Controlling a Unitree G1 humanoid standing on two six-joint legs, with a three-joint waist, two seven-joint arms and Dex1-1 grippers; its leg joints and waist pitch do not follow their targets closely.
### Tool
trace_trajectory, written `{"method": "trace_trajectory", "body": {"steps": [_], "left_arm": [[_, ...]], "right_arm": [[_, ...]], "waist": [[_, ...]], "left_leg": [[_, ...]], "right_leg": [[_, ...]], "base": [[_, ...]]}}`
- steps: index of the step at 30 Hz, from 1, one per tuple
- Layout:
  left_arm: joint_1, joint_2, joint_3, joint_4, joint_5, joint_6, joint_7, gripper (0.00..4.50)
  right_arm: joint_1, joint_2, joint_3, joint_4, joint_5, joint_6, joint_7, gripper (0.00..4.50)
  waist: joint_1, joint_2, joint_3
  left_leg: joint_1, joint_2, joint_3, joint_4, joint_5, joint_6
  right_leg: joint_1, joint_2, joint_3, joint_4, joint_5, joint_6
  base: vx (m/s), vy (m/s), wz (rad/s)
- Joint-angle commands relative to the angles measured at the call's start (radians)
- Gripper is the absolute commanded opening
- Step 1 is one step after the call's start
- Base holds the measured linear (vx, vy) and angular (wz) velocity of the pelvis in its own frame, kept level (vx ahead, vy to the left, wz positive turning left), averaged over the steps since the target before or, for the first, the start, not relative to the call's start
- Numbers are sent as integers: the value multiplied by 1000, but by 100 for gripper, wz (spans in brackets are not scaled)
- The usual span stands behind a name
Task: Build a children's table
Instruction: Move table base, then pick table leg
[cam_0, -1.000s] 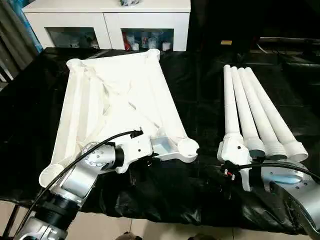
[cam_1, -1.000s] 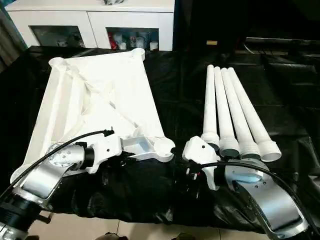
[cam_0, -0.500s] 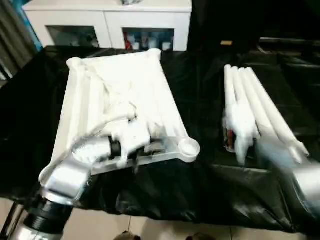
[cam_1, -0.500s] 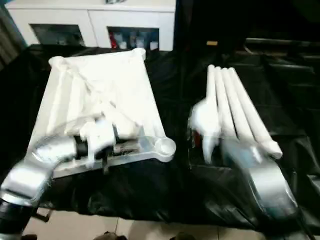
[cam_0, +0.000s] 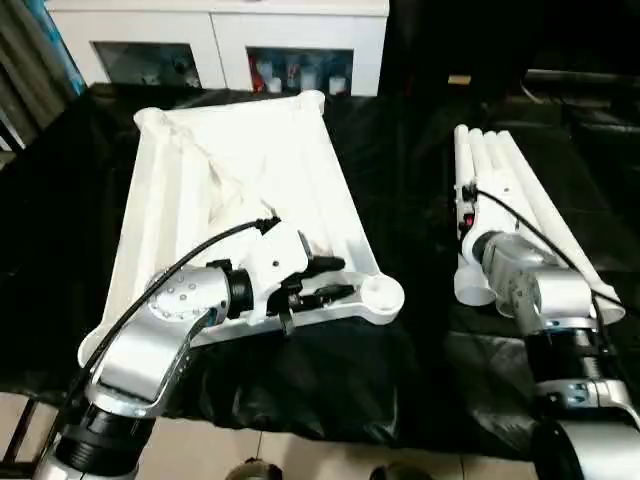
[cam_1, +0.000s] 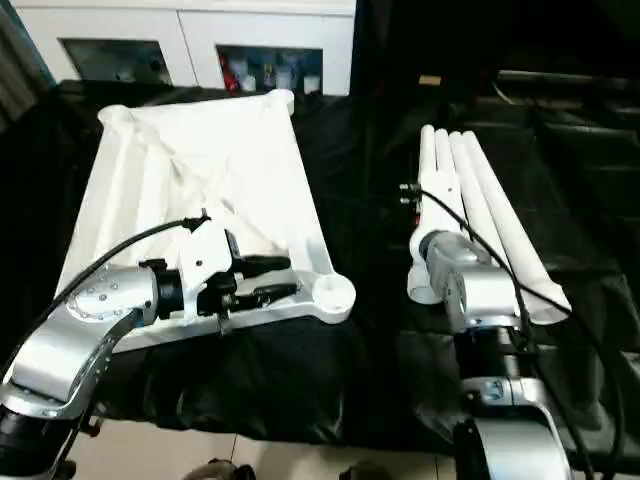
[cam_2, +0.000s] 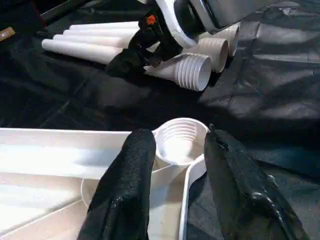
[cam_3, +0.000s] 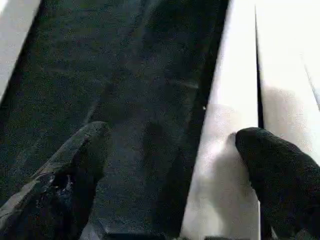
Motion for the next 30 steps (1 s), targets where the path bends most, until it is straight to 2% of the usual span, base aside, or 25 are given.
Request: {"method": "trace_trajectory", "body": {"steps": [1, 2, 3, 4, 7, 8, 12, 13, 17, 19, 20, 21, 22, 25, 30], "left_arm": [[7, 6, -10, -27, -5, 16, 14, 218], [7, 6, -10, -27, -5, 16, 14, 229], [10, 6, -11, -31, -7, 18, 16, 243], [12, 9, -13, -35, -10, 23, 17, 255], [15, 15, -18, -43, -17, 31, 17, 274], [15, 15, -18, -43, -17, 31, 17, 299], [15, 20, -22, -58, -29, 49, 13, 314], [11, 22, -24, -64, -33, 64, 11, 341], [7, 25, -28, -65, -34, 69, 11, 361], [4, 25, -28, -68, -35, 72, 12, 395], [2, 26, -29, -70, -37, 75, 14, 399], [-2, 26, -29, -70, -36, 77, 18, 400], [-6, 30, -32, -71, -31, 76, 22, 409], [-18, 36, -39, -72, -23, 78, 36, 446], [-28, 37, -42, -65, -15, 78, 48, 450]], "right_arm": [[-33, 5, -23, 61, -18, -22, -41, 450], [-33, 5, -24, 62, -18, -23, -41, 450], [-40, 8, -27, 79, -18, -33, -49, 450], [-48, 9, -25, 101, -18, -39, -52, 450], [-56, 9, -19, 131, -17, -29, -54, 450], [-56, 9, -19, 131, -17, -29, -54, 450], [-60, 5, -15, 146, -18, 40, -47, 450], [-69, 4, -22, 159, -11, 78, -32, 450], [-79, 4, -38, 173, 8, 113, -23, 450], [-85, 2, -44, 181, 17, 134, -21, 450], [-91, 1, -50, 192, 25, 148, -19, 420], [-98, -1, -55, 204, 31, 163, -20, 413], [-104, -3, -60, 215, 34, 177, -20, 410], [-127, -6, -98, 253, 52, 238, -18, 376], [-143, -13, -133, 287, 77, 273, -13, 333]], "waist": [[3, -17, -71], [2, -16, -71], [2, -22, -69], [3, -19, -69], [3, -19, -70], [3, -19, -70], [3, -20, -70], [3, -19, -70], [3, -20, -69], [4, -20, -69], [2, -22, -70], [3, -24, -72], [4, -22, -71], [3, -23, -74], [5, -28, -82]], "left_leg": [[13, 63, -17, -55, 120, 127], [12, 64, -17, -54, 113, 124], [13, 64, -15, -56, 104, 123], [13, 64, -16, -56, 96, 117], [13, 64, -16, -55, 108, 118], [13, 64, -16, -54, 112, 120], [13, 63, -16, -54, 108, 122], [14, 63, -16, -54, 100, 118], [14, 64, -15, -56, 77, 101], [14, 64, -16, -56, 71, 95], [14, 64, -16, -56, 68, 90], [15, 64, -15, -56, 65, 88], [14, 63, -15, -56, 58, 84], [16, 64, -15, -56, 52, 70], [16, 63, -15, -55, 50, 53]], "right_leg": [[64, -74, 38, -44, 213, -315], [65, -76, 39, -44, 203, -316], [64, -74, 39, -47, 193, -314], [64, -75, 39, -46, 179, -313], [64, -73, 39, -43, 194, -313], [64, -73, 39, -42, 202, -313], [64, -73, 38, -42, 197, -315], [63, -72, 38, -43, 189, -317], [64, -73, 39, -46, 158, -312], [64, -73, 39, -46, 154, -312], [64, -73, 39, -46, 151, -313], [65, -73, 40, -46, 147, -314], [64, -74, 40, -47, 137, -314], [65, -72, 39, -46, 136, -311], [68, -72, 40, -44, 156, -309]], "base": [[0, 0, 0], [0, 0, 0], [0, 0, 0], [0, 0, 0], [0, 0, 0], [0, 0, 0], [0, 0, 0], [0, 0, 0], [0, 0, 0], [0, 0, 0], [0, 0, 0], [0, 0, 0], [0, 0, 0], [0, 0, 0], [0, 0, 0]]}}
